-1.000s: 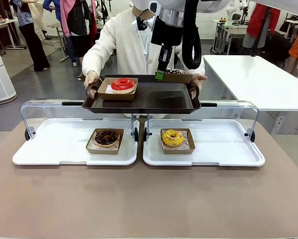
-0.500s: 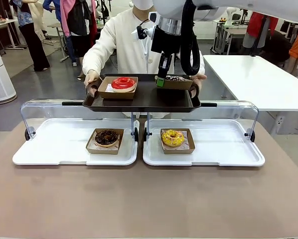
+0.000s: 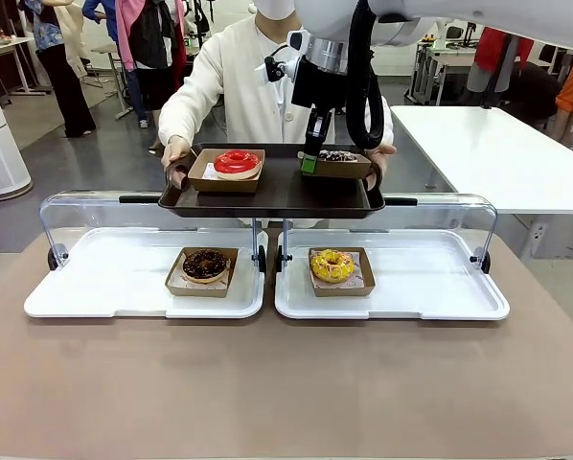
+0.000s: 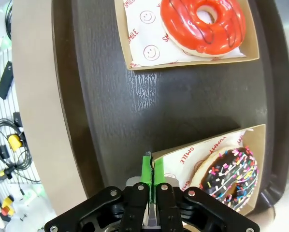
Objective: Provide the desired donut to the person.
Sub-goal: Place the picked Paper togo box onto the Handle tray extended by the person.
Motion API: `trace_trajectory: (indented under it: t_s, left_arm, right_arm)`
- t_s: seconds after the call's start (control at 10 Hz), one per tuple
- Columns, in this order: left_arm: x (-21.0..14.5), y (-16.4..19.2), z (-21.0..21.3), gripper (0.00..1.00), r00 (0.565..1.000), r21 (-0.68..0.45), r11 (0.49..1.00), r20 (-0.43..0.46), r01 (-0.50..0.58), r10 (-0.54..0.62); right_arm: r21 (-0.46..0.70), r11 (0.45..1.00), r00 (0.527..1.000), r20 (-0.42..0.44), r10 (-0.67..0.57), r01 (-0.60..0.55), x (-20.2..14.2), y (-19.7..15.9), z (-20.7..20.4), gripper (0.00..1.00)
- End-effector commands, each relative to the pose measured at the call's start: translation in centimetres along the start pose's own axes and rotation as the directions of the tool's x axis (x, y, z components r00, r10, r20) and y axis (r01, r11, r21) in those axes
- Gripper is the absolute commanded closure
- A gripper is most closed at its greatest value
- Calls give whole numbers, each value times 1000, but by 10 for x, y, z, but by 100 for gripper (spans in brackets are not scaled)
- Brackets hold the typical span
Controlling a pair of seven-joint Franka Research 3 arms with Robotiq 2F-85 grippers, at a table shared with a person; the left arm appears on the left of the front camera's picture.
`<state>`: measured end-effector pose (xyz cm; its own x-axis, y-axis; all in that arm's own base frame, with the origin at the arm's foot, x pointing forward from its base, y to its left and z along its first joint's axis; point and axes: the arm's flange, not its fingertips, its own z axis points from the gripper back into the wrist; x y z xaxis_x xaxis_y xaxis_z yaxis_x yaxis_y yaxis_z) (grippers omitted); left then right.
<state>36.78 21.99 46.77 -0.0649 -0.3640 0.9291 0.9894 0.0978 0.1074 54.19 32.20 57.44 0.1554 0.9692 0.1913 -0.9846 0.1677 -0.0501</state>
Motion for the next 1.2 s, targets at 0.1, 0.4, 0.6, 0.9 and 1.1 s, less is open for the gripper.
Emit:
trace_trajectory:
  t_s: [0.1,0.4,0.6,0.9,1.1]
  left_arm:
    - [1,-1,3,0,1000,1,1000,7,4,-4]
    - [1,-1,3,0,1000,1,1000,7,4,-4]
    - [1,-1,3,0,1000,1,1000,7,4,-4]
    - [1,-1,3,0,1000,1,1000,7,4,-4]
    - [1,-1,3,0,1000,1,1000,7,4,-4]
  right_arm:
    - [24,1000,1000,20,9,-9,0,2,3,0]
    - [27,999,1000,15,22,-22,1,3,2,17]
    - [28,999,1000,13,26,-26,2,3,2,0]
    - [72,996,997,-54,50,-47,4,7,1,0]
    - [87,995,995,-76,63,-56,5,9,1,0]
